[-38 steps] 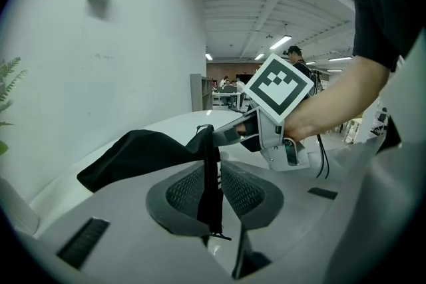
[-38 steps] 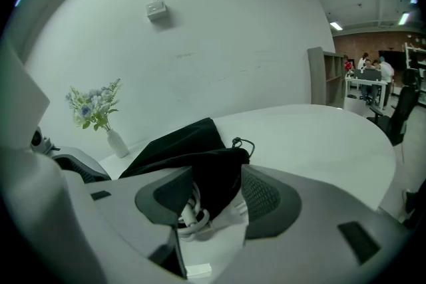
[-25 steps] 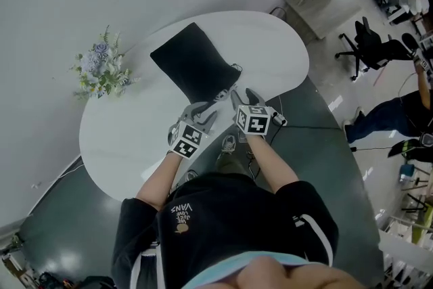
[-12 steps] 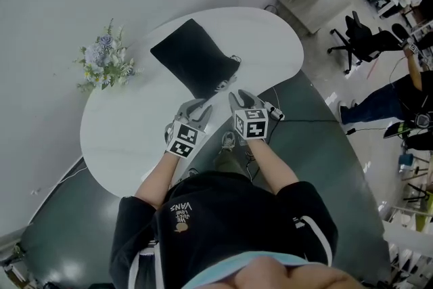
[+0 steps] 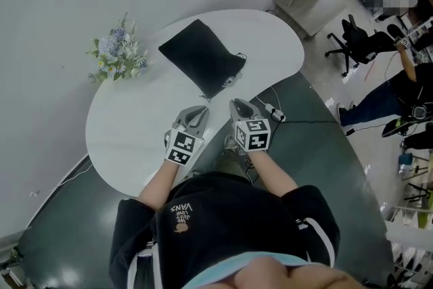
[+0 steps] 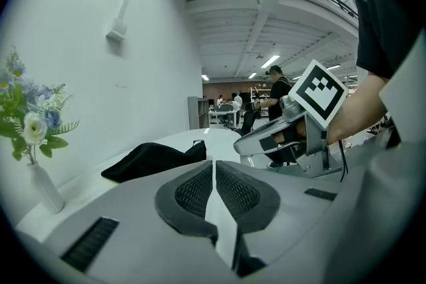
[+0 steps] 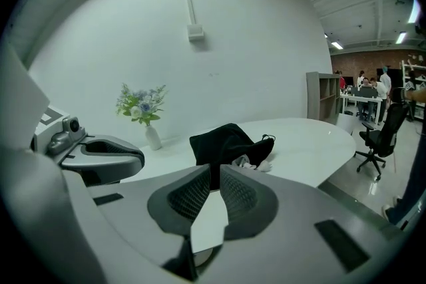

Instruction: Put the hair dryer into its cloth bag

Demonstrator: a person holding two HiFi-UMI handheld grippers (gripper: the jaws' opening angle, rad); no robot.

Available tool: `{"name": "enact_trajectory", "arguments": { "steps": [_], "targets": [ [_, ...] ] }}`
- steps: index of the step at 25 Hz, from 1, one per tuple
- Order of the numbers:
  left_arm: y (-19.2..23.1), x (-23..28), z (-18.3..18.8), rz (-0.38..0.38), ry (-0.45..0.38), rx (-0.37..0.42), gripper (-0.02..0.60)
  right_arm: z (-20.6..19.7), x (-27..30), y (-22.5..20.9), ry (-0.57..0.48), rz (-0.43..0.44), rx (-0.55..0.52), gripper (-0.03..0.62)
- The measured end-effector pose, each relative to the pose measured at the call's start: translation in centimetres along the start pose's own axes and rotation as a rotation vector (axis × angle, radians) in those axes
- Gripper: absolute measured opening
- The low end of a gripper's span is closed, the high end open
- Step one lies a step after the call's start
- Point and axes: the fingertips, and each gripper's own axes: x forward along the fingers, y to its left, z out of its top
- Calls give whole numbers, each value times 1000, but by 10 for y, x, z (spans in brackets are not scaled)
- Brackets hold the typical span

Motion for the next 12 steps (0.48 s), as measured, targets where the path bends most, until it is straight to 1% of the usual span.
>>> {"name": "enact_trajectory", "arguments": {
  "steps": [7,12],
  "targets": [
    [-8,-36,-17,-6,-8,-19,23,-10,-22,42,-13,31,-3,64],
    [-18,-59,-18,1,-30,-36,20,-21,-41,62,-12,42,-7,63]
  ]
}}
